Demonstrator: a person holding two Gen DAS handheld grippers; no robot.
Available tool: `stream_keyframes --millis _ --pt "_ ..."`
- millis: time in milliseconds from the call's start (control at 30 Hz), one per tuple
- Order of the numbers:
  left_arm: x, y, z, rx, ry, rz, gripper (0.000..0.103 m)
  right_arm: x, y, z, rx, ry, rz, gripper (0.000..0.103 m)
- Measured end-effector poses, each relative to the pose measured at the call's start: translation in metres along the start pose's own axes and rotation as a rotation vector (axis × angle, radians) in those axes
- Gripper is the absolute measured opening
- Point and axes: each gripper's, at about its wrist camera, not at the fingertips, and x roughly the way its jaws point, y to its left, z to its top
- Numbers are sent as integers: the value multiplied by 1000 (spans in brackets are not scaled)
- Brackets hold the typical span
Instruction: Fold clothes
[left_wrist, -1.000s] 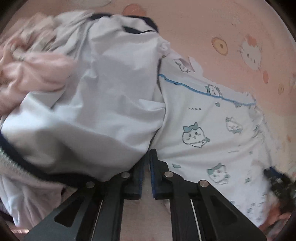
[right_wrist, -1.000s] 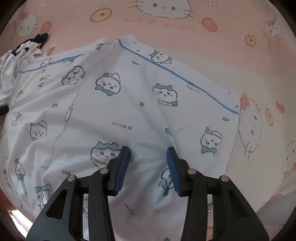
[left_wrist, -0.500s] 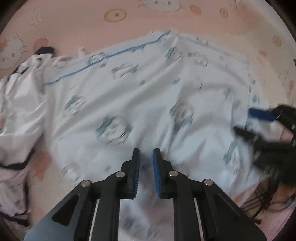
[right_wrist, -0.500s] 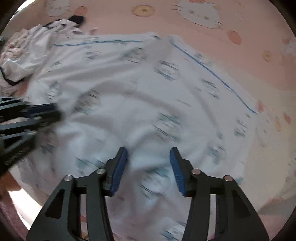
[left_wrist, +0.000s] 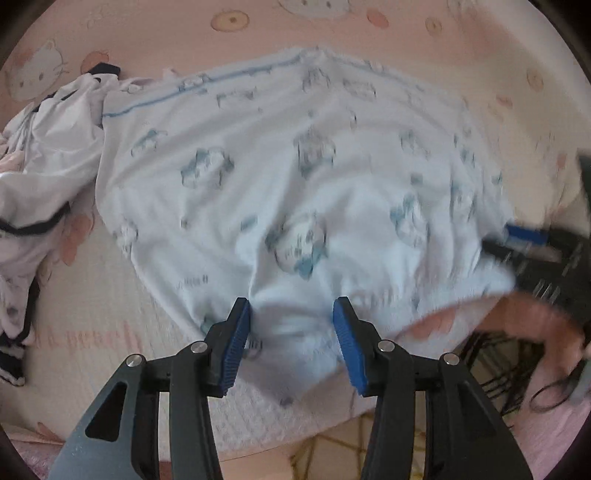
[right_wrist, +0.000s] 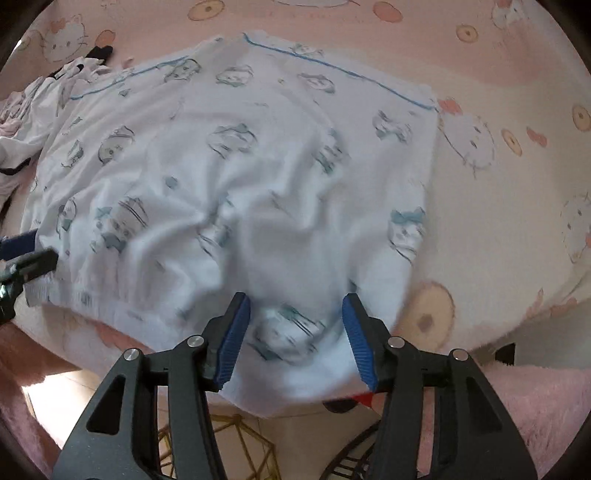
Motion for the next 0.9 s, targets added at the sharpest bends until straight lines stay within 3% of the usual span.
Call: stream_keyframes --millis 67,200,267,300,433,533,600,667,800,900 --pt "1 -3 -12 19 7 15 50 -2 -14 -5 39 8 13 54" --pt "-15 22 -23 -105 -34 -48 50 -10 -39 -19 121 10 40 55" --pt "-23 37 -29 -194 -64 -106 50 -21 -52 -27 192 -14 94 55" --pt "-26 38 -28 -226 -79 -121 50 -25 -59 -31 230 -20 128 55" --pt "-34 37 -21 -300 -140 -162 50 -28 -84 -56 436 59 422 55" --pt "-40 42 -25 -318 -147 -191 50 -32 -83 -73 454 103 338 55" --pt "-42 47 -30 -320 -139 -202 50 -35 -88 -80 461 75 334 55" --pt "-35 44 -37 -292 -120 -185 50 -32 -82 -85 477 58 330 63" --pt "-15 41 -42 -227 -7 -40 50 -10 -74 -80 461 126 353 64" --pt "-22 42 -45 -222 -12 -1 50 -5 -71 -84 401 138 315 64"
